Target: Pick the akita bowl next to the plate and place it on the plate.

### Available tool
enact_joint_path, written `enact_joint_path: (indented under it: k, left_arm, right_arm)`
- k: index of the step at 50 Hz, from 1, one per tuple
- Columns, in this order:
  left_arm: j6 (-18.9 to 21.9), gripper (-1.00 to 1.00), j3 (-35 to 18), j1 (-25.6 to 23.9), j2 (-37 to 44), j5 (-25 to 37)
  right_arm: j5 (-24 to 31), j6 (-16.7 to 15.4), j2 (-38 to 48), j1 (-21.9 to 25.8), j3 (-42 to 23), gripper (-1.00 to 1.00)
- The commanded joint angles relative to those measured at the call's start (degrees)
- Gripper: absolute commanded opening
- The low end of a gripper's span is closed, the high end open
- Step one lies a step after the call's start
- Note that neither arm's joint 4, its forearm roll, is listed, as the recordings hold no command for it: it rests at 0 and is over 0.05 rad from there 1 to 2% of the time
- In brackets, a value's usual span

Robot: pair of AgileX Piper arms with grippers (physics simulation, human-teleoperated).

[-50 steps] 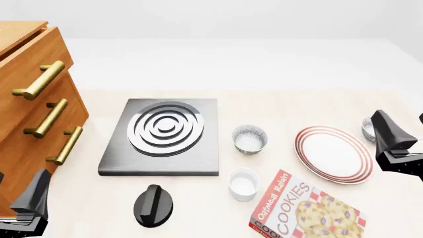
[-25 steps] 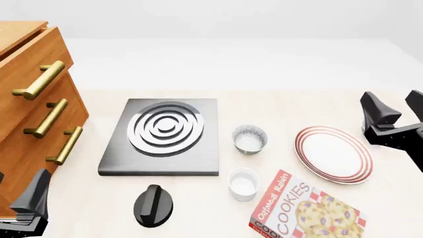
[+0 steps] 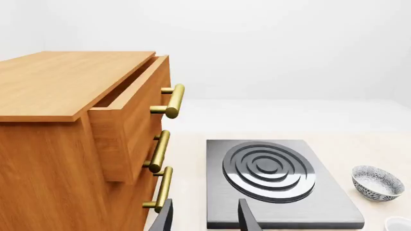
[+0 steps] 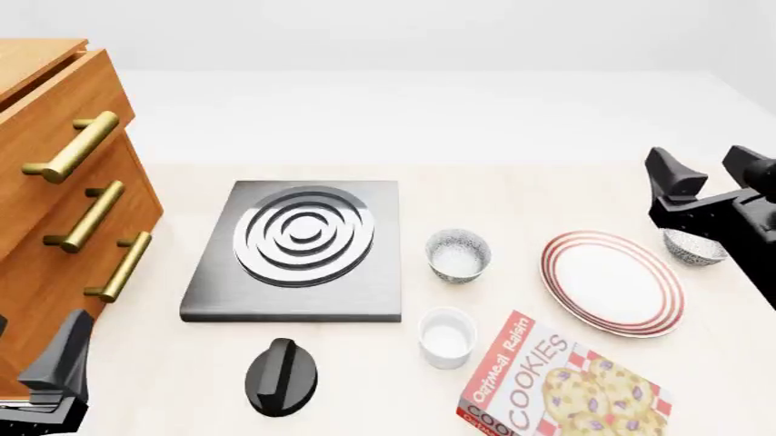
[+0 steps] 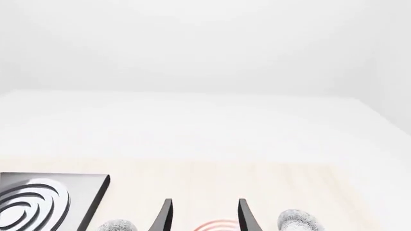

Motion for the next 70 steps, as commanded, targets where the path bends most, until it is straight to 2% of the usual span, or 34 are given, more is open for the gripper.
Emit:
enact_joint_path:
  k: [1,40,70]
  left_arm:
    - [0.00,1.00,0.00,0.00,0.00,0.00]
    - [0.00,1.00,0.00,0.00,0.00,0.00]
    - [0.00,1.00,0.00,0.00,0.00,0.00]
  right_arm:
    - [-1.93,-0.59,5.05,-1.08,-2.04,1.00]
    - [-4.11,-1.46,18.58,-3.85,-8.79,1.00]
    - [-3.58,0.17,24.03,-7.59,-12.73,1.00]
